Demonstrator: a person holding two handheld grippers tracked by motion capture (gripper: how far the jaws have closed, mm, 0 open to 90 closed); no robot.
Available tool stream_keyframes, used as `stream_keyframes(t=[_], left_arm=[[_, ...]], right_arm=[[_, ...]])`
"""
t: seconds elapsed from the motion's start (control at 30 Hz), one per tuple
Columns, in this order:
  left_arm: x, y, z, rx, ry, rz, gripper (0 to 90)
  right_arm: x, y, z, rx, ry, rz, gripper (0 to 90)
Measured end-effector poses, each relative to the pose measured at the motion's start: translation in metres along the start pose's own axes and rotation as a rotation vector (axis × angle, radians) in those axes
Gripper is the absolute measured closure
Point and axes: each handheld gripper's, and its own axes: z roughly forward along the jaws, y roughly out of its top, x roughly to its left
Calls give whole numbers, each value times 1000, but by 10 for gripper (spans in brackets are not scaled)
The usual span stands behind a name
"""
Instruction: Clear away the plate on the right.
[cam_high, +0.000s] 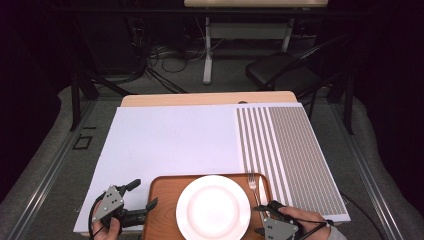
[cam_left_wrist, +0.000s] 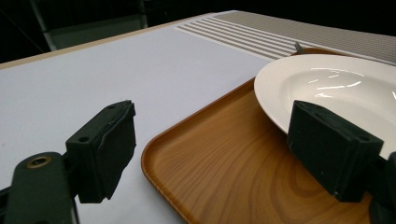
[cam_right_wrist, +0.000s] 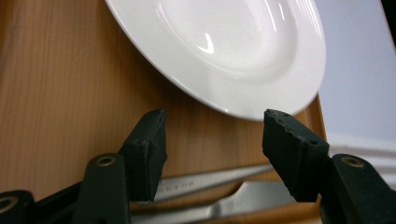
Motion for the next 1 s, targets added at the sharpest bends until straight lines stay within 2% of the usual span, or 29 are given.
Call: stream_keyframes(t=[0.07,0.13,0.23,0.3,0.43,0.53,0.7,0.83,1.0], left_arm=[[1,0,0,-3,-2,-3,159],[1,1,2,-9,0,-7,159],[2,2,4,-6,-7,2,159],[2,2,5,-5,-11,1,159],[2,2,5,-5,-13,1,159],[2,2,4,-9,-12,-1,159],[2,2,2,-10,0,-4,159],[3,1,1,-11,3,-7,159],[3,2,1,-14,7,-10,159]], right_arm=[[-4,-5,-6,-8,-18,67,356],[-8,-9,-11,-28,-54,135,274],[-14,-17,-14,-61,-94,212,137],[-17,-23,-15,-71,-103,272,118],[-25,-33,-12,-104,-116,387,0],[-31,-40,-12,-118,-140,448,0],[-39,-50,-13,-132,-234,559,0],[-44,-58,-15,-147,-291,652,0],[-48,-66,-16,-162,-317,711,0]])
